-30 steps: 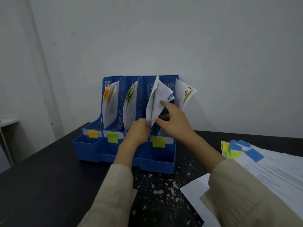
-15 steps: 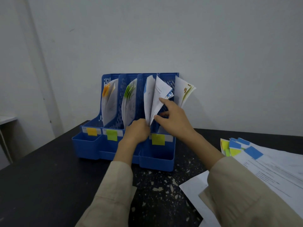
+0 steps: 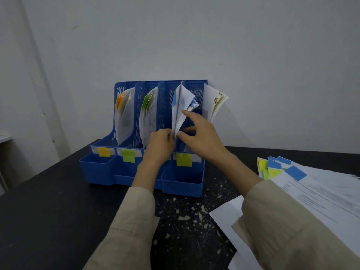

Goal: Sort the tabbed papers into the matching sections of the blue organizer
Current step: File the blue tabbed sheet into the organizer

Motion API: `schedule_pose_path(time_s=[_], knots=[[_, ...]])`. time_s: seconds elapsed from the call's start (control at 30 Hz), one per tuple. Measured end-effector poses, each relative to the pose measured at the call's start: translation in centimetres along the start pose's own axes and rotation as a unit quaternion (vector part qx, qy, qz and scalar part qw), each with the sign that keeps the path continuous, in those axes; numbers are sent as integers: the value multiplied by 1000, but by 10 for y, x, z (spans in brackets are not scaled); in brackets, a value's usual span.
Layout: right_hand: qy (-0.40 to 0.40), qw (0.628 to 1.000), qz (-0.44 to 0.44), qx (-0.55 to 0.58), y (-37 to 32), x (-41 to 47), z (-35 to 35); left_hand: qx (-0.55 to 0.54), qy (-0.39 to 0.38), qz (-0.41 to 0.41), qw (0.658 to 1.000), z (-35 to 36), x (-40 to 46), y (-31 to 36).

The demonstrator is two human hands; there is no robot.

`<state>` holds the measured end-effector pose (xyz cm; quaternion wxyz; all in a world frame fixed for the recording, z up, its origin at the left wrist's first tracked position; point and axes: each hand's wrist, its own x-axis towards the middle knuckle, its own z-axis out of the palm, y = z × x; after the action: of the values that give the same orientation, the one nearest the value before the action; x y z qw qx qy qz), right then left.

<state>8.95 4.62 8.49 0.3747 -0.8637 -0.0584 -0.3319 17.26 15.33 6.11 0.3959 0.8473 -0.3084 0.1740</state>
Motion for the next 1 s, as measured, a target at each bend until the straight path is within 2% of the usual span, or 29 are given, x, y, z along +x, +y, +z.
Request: schedule_pose_path(time_s=[0.1, 0.17, 0.27, 0.33, 0.4, 0.5, 0.6, 0.67, 0.77, 0.87, 0.93, 1.0], knots=[[-1, 1000, -5, -7, 0, -5, -7, -15, -38, -7, 999, -10, 1, 1], [3, 1000, -12, -18, 0, -11, -16, -12, -33, -13, 999, -19, 2, 6], [10, 999, -9, -31, -1, -23, -35, -1, 77, -22, 997, -31, 0, 25], [5, 998, -2, -55, -1, -32, -50, -29, 156, 39, 987, -37, -6, 45], [-14, 997, 9, -82, -2, -43, -67, -58, 163, 97, 980, -36, -10, 64], [-41, 990, 55, -121, -1, -68, -93, -138, 29, 132, 981, -21, -17, 88], [-50, 975, 119, -181, 10, -105, -121, -123, -127, 126, 976, 11, -29, 104], [-52, 953, 202, -220, 23, -129, -140, -98, -212, 106, 967, 33, -36, 106], [-61, 873, 362, -322, 47, -162, -171, -43, -327, 73, 941, 62, -48, 107], [-44, 778, 481, -401, 61, -187, -197, -25, -381, 20, 924, 84, -62, 110], [-22, 744, 527, -409, 65, -196, -208, 13, -399, 9, 917, 97, -71, 113], [-6, 736, 554, -390, 69, -200, -214, 46, -408, 11, 912, 107, -82, 115]])
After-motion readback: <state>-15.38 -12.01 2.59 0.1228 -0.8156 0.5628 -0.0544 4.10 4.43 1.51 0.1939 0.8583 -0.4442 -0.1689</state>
